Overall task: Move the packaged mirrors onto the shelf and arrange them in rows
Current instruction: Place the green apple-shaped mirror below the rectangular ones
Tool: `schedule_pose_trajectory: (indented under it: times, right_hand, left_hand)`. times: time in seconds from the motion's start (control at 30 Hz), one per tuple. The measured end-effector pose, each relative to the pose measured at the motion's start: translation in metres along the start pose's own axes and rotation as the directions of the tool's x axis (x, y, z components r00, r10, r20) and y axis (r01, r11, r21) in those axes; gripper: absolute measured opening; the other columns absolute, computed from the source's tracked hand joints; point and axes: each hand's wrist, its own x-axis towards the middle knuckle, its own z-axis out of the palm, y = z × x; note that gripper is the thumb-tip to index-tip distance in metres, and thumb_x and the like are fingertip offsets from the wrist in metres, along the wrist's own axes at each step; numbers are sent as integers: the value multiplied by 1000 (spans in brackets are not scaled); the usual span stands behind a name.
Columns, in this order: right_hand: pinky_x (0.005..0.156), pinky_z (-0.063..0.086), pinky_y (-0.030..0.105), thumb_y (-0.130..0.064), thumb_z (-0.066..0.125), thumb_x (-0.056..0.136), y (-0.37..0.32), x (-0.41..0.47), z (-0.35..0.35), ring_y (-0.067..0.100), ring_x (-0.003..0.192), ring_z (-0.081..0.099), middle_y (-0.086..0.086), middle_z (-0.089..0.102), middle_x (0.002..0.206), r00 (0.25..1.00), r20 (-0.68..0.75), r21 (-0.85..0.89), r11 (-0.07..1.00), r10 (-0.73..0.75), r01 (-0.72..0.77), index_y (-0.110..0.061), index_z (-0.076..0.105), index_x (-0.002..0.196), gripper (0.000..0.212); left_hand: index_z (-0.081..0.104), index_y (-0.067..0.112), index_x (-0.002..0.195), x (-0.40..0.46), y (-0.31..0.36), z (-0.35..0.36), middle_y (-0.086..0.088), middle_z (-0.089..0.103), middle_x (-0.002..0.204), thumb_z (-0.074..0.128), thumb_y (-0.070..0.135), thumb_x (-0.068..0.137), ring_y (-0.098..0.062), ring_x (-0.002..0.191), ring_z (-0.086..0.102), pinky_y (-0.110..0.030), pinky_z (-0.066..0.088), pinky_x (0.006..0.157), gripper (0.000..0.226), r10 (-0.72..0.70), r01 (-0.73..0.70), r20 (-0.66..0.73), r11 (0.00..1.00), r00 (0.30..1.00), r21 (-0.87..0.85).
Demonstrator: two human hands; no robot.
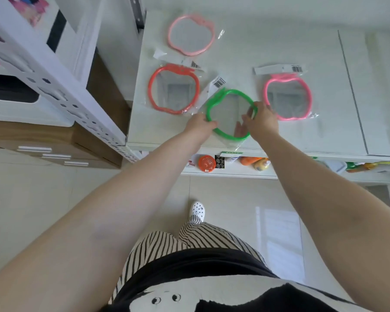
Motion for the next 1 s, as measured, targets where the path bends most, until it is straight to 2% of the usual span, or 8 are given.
schedule_pose_trajectory:
  times: [0.17,0.33,0.47,0.57,0.63,0.73,0.9,1.0]
  right_hand:
    - [103,36,40,-23,60,88,4,-11,4,34,130,37,17,44,138,991,-41,5,992,129,-129,-9,47,132,48]
    - [103,40,41,-30,62,83,4,-44,16,36,121,48,16,47,132,951,-39,195,936,305,-292,-15,42,139,62]
    - [76,57,42,-38,66,82,-5,-77,23,34,100,65,8,53,131,930,-9,403,853,366,-332,-21,41,140,66]
    - [78,57,41,-44,72,75,-4,-106,25,26,96,63,6,58,123,905,-99,451,829,414,-330,-21,57,127,59]
    - [61,54,25,-42,74,76,-5,-128,24,23,79,61,10,66,103,911,-56,564,766,408,-308,-14,67,97,35]
    - [55,49,21,-21,71,84,-3,-160,20,21,67,57,7,57,68,920,1,747,611,393,-262,-14,55,62,28]
    - [71,51,23,-18,65,88,31,-197,4,10,66,58,0,62,74,869,-1,844,467,495,-265,-12,61,78,13]
    - [73,54,25,-17,67,87,68,-213,-11,14,64,55,3,59,73,817,-26,871,415,576,-265,-8,61,80,13]
  left_hand:
    - [59,6,118,14,-1,6,-13,66,113,64,12,84,-24,91,59,-44,51,97,35,-96,97,17,986,995,-135]
    - [35,19,132,1,0,7,-9,59,108,62,2,82,-23,88,57,-36,51,83,59,68,-68,-2,997,998,-21]
    - [35,24,131,-9,-9,-13,2,53,82,55,-5,83,-24,78,56,-37,53,73,59,180,-180,-10,984,984,-1]
    - [37,20,132,-15,-22,-45,3,56,95,56,-9,82,-13,82,59,-30,54,78,61,279,-278,36,960,960,-47]
    - [33,18,135,-21,-28,-61,5,54,105,58,-7,84,0,81,57,-17,51,75,62,290,-285,102,956,951,-65]
    - [35,12,135,-33,-29,-61,-1,58,112,59,-3,86,-2,86,58,-17,50,79,56,274,-266,179,962,945,-69]
    - [54,2,123,-53,-23,-18,-13,67,116,61,0,87,-16,93,64,-36,53,94,37,323,-319,318,945,891,-67]
    - [56,9,125,-70,-17,19,-7,67,101,61,8,89,-10,81,64,-22,55,80,36,385,-415,410,910,827,-18]
